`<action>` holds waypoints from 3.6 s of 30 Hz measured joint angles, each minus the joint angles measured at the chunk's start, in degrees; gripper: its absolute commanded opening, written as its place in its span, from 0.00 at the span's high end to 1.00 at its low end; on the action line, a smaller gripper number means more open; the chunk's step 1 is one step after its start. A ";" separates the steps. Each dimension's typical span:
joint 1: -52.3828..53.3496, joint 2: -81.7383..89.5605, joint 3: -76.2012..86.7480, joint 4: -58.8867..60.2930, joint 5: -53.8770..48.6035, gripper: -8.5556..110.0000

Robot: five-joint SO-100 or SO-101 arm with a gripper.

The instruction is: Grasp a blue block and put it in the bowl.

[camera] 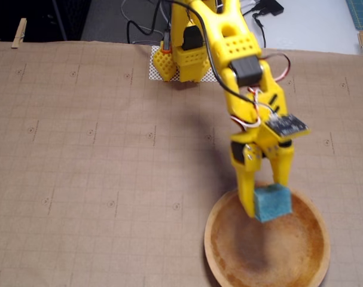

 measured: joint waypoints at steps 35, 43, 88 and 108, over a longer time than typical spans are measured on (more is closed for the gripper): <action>-2.55 -29.53 -18.02 -0.44 2.11 0.86; -2.72 -29.53 -18.02 -0.44 2.46 0.71; -3.43 -11.51 -18.02 15.82 3.16 0.48; 1.49 27.86 -12.04 38.76 3.16 0.48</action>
